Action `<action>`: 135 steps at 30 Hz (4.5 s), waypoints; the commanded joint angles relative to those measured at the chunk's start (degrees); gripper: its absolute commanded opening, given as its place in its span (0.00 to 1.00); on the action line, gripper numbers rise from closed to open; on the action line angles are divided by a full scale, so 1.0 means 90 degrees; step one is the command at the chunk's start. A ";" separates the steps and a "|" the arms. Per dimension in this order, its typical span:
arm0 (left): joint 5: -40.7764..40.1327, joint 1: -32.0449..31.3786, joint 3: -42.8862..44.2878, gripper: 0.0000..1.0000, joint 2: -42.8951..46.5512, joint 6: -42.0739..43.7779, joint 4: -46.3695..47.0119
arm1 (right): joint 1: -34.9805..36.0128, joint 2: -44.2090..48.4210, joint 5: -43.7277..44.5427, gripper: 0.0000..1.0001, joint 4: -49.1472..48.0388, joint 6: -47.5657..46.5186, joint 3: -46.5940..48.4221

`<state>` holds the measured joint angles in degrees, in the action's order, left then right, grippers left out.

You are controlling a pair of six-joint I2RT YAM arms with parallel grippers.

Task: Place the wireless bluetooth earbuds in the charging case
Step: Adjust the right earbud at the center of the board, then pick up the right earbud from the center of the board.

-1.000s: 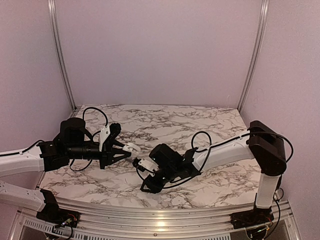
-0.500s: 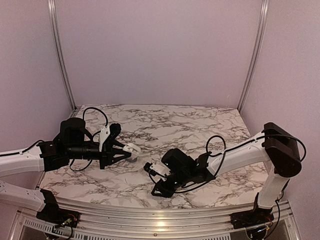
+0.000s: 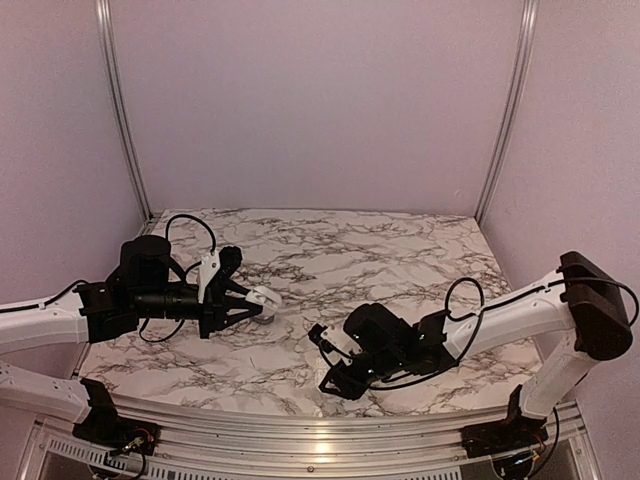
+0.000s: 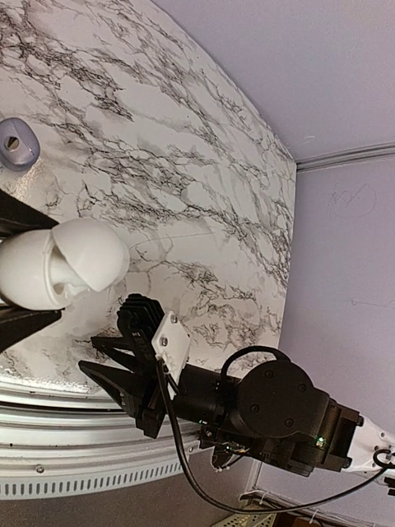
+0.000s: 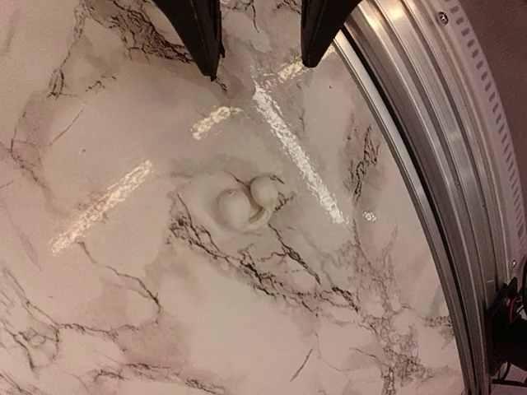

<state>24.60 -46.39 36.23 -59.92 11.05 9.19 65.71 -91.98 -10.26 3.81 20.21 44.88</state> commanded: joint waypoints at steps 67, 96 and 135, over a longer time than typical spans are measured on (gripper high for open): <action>0.0010 0.0037 -0.0090 0.00 0.0188 -0.0039 0.0200 | 0.0133 0.0237 0.1664 0.30 -0.0938 0.1995 -0.0313; -0.0077 0.0037 -0.0083 0.00 0.0144 -0.0017 0.0199 | -0.0145 -0.1157 0.1479 0.16 -0.1159 0.2142 0.0181; 0.1690 -0.0037 0.0039 0.00 0.0073 -0.0083 0.0296 | 0.0828 0.1534 -0.0575 0.00 -0.1241 0.0169 0.0781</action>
<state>35.66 -46.41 35.81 -59.48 10.63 9.28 72.60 -79.20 -10.72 -4.80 24.86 48.62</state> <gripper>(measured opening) 0.199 0.003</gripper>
